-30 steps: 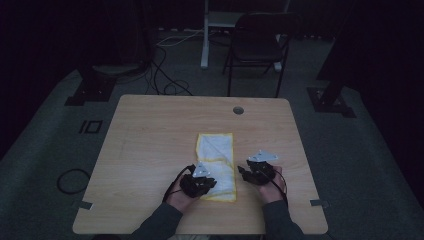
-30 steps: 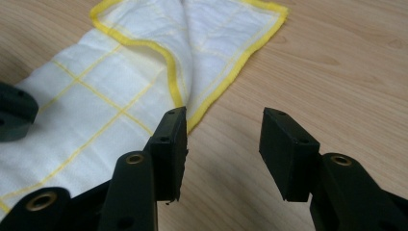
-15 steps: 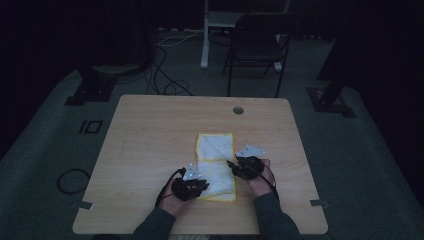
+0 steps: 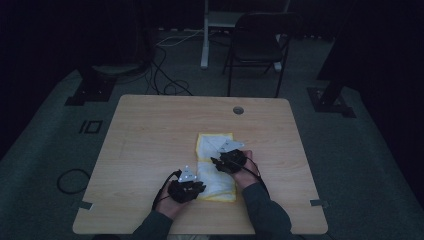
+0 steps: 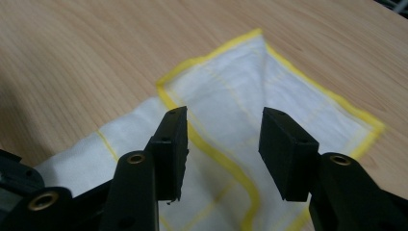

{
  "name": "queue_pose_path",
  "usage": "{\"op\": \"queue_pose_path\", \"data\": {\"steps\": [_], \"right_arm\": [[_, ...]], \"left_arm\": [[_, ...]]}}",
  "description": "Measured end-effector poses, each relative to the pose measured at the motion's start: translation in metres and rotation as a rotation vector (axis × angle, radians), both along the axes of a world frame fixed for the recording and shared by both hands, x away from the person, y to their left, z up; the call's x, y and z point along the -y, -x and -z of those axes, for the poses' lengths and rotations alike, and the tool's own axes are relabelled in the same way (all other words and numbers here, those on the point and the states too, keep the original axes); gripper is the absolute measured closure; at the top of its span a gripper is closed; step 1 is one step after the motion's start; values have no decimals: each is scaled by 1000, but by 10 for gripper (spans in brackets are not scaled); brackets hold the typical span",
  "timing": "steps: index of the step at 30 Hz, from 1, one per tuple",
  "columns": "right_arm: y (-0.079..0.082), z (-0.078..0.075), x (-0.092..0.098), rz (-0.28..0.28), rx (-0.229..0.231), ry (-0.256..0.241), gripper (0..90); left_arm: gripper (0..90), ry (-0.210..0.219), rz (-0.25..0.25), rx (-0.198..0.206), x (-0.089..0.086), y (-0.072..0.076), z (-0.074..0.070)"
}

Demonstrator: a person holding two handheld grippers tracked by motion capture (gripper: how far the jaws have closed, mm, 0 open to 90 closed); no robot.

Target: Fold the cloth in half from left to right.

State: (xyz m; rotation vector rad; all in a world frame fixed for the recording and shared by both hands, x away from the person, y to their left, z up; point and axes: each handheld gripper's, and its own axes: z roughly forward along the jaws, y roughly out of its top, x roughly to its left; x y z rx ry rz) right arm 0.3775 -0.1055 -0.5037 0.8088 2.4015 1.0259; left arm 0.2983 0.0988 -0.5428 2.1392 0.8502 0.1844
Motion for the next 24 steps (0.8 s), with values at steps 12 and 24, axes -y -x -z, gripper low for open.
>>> {"op": "queue_pose_path", "data": {"steps": [12,24], "right_arm": [[-17,19,-21,-35,-17,133,365],[-26,11,-9,-5,8,111,789]], "left_arm": [[780,14,-4,0,-1,0,1],[780,12,-3,-2,-1,0,1]]}}
